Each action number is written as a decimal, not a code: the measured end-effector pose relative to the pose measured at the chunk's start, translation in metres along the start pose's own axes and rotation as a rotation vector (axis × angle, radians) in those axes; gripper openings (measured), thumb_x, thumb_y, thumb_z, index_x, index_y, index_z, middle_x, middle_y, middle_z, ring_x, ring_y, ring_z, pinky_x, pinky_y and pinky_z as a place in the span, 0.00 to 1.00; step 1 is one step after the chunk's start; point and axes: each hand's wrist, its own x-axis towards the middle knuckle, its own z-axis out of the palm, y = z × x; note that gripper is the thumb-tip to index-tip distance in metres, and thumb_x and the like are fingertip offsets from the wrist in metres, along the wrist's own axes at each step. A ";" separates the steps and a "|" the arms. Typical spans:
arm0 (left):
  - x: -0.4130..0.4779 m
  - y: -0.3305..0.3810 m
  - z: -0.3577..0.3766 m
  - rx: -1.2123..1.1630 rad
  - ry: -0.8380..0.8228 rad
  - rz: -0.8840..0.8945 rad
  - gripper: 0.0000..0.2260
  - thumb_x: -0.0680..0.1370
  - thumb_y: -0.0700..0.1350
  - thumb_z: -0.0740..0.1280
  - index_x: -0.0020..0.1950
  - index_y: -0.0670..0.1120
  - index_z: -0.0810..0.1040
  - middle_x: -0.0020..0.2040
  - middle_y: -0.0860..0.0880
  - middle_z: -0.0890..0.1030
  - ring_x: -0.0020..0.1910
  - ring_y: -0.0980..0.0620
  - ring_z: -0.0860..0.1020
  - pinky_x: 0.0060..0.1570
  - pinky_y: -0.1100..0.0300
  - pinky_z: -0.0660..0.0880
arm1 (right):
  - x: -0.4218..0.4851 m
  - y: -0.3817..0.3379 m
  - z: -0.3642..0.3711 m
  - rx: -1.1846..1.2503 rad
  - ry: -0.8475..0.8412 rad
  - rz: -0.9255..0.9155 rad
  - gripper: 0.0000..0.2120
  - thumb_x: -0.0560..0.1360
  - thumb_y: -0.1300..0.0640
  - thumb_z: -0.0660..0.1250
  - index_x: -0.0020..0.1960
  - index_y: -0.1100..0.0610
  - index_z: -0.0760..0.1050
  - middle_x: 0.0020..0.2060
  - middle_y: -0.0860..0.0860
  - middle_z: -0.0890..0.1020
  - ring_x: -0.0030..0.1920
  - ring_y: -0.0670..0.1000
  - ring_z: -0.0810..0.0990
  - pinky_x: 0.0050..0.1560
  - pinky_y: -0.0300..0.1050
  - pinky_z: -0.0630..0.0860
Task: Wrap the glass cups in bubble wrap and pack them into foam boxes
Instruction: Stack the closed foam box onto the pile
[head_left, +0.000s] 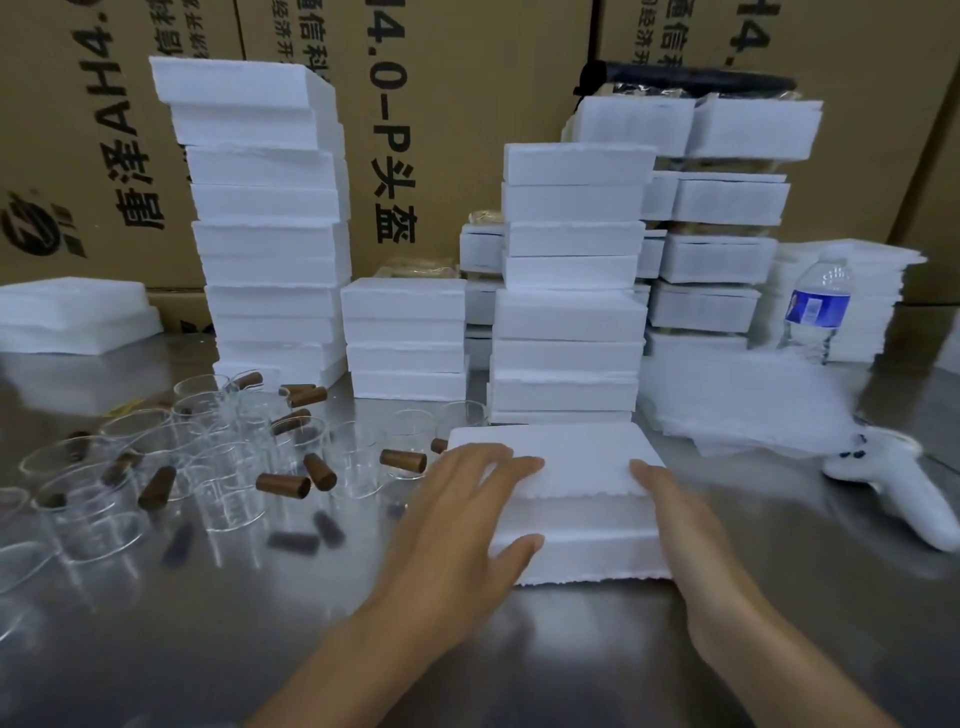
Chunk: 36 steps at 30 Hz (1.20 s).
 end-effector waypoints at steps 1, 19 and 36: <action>0.002 0.001 0.001 0.008 -0.002 0.000 0.24 0.75 0.54 0.68 0.69 0.59 0.67 0.68 0.59 0.65 0.69 0.60 0.60 0.64 0.65 0.62 | 0.001 0.001 0.000 -0.002 -0.002 -0.004 0.23 0.71 0.37 0.62 0.58 0.50 0.73 0.60 0.52 0.74 0.57 0.54 0.74 0.54 0.51 0.69; 0.014 0.014 -0.018 0.274 0.169 0.134 0.27 0.63 0.49 0.80 0.59 0.47 0.79 0.51 0.49 0.80 0.48 0.51 0.79 0.25 0.63 0.73 | -0.025 -0.005 0.004 0.033 -0.015 -0.578 0.29 0.68 0.25 0.53 0.65 0.36 0.67 0.65 0.35 0.69 0.63 0.28 0.65 0.61 0.29 0.61; -0.017 -0.004 -0.047 -0.946 0.553 -0.994 0.18 0.74 0.43 0.71 0.62 0.43 0.71 0.52 0.50 0.80 0.49 0.52 0.79 0.45 0.57 0.75 | -0.014 0.008 0.003 -0.917 0.007 -0.503 0.14 0.76 0.39 0.54 0.50 0.43 0.75 0.42 0.40 0.75 0.58 0.44 0.71 0.71 0.57 0.50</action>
